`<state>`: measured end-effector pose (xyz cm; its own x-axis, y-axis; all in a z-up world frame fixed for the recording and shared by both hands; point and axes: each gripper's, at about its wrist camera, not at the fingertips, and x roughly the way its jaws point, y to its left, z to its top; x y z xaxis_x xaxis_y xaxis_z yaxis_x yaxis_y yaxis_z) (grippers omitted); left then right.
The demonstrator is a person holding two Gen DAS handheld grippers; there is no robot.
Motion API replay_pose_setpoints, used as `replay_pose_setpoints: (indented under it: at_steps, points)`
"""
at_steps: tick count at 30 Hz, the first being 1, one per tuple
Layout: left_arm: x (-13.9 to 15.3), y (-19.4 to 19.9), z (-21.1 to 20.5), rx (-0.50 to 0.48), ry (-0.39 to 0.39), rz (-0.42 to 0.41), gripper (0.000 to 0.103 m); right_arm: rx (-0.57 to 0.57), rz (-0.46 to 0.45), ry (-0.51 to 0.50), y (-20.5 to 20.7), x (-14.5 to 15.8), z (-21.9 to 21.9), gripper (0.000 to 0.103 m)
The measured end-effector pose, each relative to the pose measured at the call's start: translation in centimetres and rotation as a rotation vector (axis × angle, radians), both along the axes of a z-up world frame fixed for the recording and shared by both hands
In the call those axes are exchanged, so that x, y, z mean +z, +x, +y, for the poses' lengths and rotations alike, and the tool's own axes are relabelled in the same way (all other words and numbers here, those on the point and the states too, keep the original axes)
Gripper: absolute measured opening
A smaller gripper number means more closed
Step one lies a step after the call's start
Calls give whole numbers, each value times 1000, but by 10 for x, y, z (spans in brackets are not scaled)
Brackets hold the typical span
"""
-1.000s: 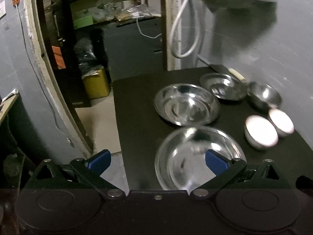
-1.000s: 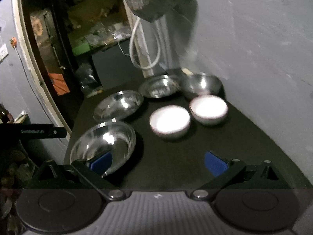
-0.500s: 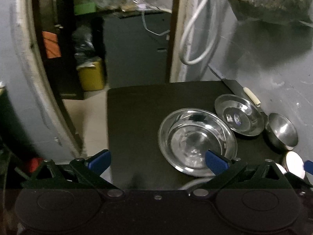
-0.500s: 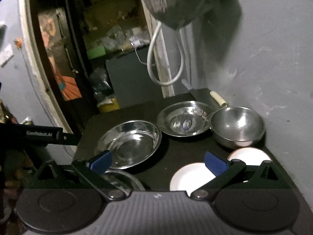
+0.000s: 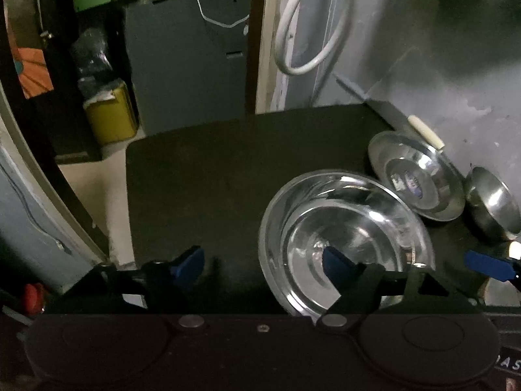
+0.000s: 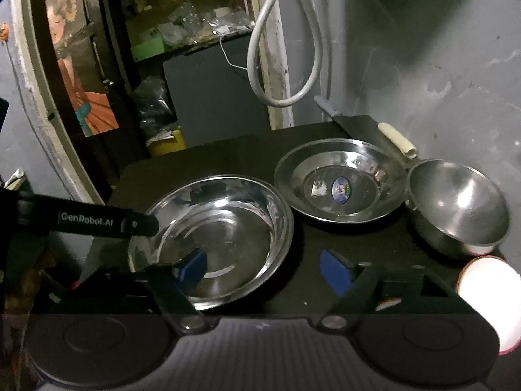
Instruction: Organize plates and bowls
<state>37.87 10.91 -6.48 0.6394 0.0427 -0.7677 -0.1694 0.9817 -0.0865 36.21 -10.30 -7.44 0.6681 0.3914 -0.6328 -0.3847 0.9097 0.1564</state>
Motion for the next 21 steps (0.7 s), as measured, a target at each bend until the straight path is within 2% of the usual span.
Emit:
replay_pose_setpoints:
  at_steps: [5, 7, 12, 15, 18, 21]
  points:
    - [-10, 8, 7, -8, -24, 15, 59, -38, 26, 1, 9, -8, 7, 62]
    - [-14, 10, 8, -7, -24, 23, 55, -47, 41, 0, 13, -12, 7, 59]
    - [-17, 12, 11, -19, -33, 35, 42, -70, 67, 11, 21, -16, 8, 36]
    - [-21, 14, 12, -14, -43, 46, 30, -75, 76, 16, 23, -17, 8, 28]
    - [-22, 13, 16, -14, -90, 27, 15, -79, 71, 3, 21, -18, 9, 20]
    - [-22, 12, 15, -14, -101, 16, 12, -79, 66, 0, 20, -18, 10, 19]
